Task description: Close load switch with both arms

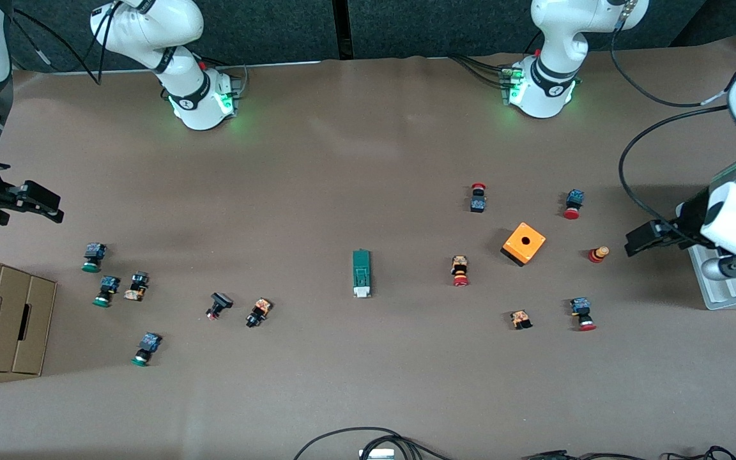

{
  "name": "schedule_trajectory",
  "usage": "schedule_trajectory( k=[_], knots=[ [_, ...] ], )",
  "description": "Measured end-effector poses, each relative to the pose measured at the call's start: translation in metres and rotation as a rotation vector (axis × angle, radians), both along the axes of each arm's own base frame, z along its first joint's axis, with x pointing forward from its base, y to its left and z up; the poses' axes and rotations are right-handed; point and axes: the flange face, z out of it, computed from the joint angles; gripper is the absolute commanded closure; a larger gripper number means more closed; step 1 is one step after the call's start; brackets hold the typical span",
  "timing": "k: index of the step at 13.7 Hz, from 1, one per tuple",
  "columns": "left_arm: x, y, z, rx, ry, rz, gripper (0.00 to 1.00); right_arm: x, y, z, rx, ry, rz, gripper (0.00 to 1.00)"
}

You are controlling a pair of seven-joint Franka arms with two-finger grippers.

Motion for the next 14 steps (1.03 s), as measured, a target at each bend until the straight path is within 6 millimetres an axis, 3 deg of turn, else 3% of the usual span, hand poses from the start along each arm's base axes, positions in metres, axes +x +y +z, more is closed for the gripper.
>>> schedule_trajectory(
  k=[10,14],
  knots=[
    [-0.009,0.009,0.009,0.076,0.018,-0.007,0.0,0.0,0.002,0.0,0.0,0.0,0.003,0.01],
    [-0.005,0.032,0.01,0.047,-0.025,0.034,0.0,0.0,0.002,0.0,0.0,0.0,0.004,0.01]
  ],
)
